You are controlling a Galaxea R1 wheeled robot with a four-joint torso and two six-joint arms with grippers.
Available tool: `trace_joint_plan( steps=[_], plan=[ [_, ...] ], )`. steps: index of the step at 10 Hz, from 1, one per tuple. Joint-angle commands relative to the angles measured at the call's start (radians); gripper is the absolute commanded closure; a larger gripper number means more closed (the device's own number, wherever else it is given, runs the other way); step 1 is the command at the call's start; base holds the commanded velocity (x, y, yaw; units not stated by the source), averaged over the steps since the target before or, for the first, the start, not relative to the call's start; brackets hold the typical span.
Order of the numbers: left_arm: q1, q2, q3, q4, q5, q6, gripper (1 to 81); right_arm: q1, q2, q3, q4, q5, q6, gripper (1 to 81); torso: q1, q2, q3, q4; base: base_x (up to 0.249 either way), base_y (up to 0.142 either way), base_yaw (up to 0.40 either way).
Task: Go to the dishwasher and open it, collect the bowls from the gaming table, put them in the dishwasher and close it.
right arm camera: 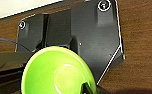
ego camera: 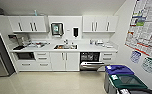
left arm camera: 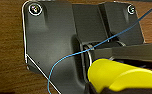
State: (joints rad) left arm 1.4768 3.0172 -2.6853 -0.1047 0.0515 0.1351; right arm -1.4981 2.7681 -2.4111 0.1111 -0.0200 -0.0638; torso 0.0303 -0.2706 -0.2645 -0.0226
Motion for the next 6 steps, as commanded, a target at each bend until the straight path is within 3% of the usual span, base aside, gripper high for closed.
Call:
trace_joint_plan(
  steps=[1, 6],
  plan=[
    [-0.049, 0.003, 0.002, 0.002, 0.059, 0.008, 81.1, 0.049, -0.014, -0.006, -0.005, -0.058, -0.004, 81.1, 0.0, 0.0, 0.0, 0.0, 0.169, 0.0, 0.0],
    [-0.049, 0.002, 0.002, 0.0, 0.059, 0.008, 81.1, 0.051, -0.012, -0.009, -0.007, -0.058, -0.004, 81.1, 0.001, 0.001, 0.0, 0.0, 0.148, 0.0, 0.0]
  ],
)
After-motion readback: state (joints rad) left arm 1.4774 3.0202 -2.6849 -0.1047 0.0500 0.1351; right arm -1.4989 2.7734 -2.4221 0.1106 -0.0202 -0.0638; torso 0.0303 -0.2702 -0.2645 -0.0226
